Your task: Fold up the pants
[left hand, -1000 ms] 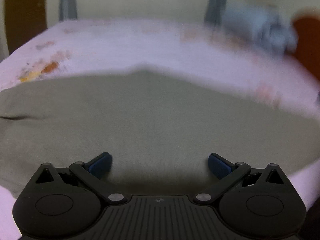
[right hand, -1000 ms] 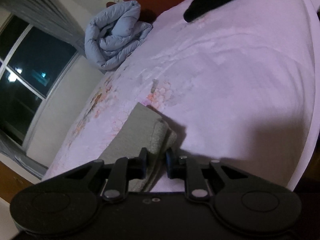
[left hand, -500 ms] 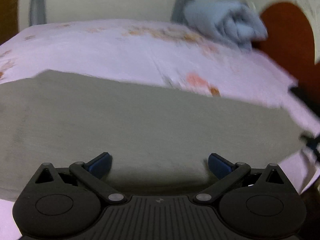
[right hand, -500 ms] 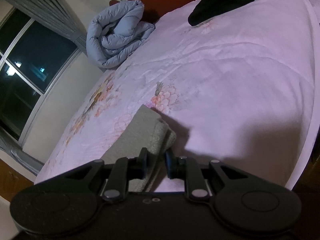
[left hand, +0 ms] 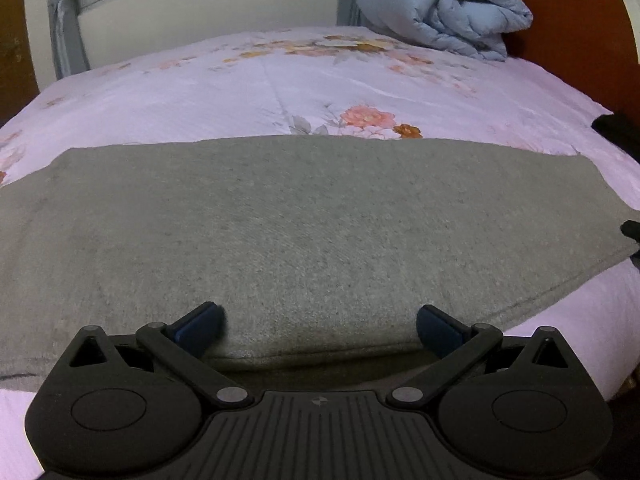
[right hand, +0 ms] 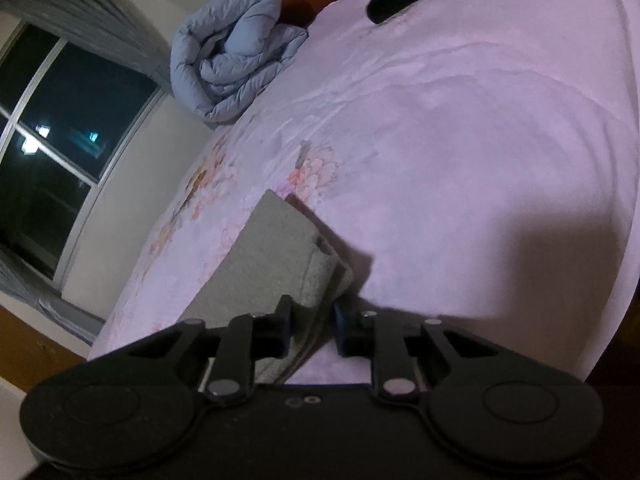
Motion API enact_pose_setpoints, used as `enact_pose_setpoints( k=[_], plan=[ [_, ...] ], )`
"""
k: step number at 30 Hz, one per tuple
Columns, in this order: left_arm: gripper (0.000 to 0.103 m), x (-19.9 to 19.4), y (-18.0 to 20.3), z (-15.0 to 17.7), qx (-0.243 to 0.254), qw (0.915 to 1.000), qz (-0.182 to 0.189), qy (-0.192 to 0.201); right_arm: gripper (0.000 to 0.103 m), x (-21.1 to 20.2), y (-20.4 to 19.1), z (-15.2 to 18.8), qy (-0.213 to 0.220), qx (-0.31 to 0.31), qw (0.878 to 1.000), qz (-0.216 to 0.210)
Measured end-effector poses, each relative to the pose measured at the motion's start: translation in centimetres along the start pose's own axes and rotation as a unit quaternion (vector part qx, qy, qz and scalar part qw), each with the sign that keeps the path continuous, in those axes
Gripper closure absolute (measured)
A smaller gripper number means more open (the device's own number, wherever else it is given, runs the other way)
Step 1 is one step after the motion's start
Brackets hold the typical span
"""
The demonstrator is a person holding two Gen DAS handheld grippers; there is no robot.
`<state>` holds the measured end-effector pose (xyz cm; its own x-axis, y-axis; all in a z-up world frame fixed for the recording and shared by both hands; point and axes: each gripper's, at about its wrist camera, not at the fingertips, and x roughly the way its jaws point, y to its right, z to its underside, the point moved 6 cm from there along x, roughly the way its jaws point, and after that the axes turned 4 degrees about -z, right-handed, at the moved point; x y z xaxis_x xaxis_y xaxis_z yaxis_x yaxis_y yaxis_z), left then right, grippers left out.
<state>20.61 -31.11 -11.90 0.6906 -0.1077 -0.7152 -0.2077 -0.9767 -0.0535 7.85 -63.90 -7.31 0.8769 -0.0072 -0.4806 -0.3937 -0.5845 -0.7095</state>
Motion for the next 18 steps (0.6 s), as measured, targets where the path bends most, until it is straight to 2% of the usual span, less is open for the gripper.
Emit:
enact_pose_setpoints(
  k=[4, 6, 8, 13, 15, 18],
  plan=[
    [0.0, -0.8, -0.5, -0.1, -0.001, 1.0, 0.001, 0.006, 0.095, -0.4, -2.2, -0.6, 0.009, -0.045, 0.999, 0.013],
    [0.0, -1.8, -0.7, 0.0, 0.001, 0.9996, -0.017, 0.024, 0.095, -0.5, -2.6, -0.9, 0.01, -0.051, 0.998, 0.02],
    [0.0, -1.2, -0.7, 0.6, 0.008, 0.9995, -0.024, 0.018, 0.095, -0.5, -2.8, -1.1, 0.011, -0.048, 0.999, 0.021],
    [0.0, -1.1, -0.9, 0.4, -0.012, 0.9994, -0.03, 0.014, 0.095, -0.6, -3.4, -1.0, 0.009, -0.058, 0.998, 0.031],
    [0.0, -0.9, -0.7, 0.6, -0.003, 0.9993, -0.033, 0.016, 0.095, -0.9, -4.7, -1.1, 0.015, -0.071, 0.997, 0.027],
    [0.0, -0.1, -0.6, 0.7, -0.001, 0.9993, -0.034, 0.014, 0.096, -1.5, -9.0, -1.3, 0.023, -0.12, 0.992, 0.001]
  ],
)
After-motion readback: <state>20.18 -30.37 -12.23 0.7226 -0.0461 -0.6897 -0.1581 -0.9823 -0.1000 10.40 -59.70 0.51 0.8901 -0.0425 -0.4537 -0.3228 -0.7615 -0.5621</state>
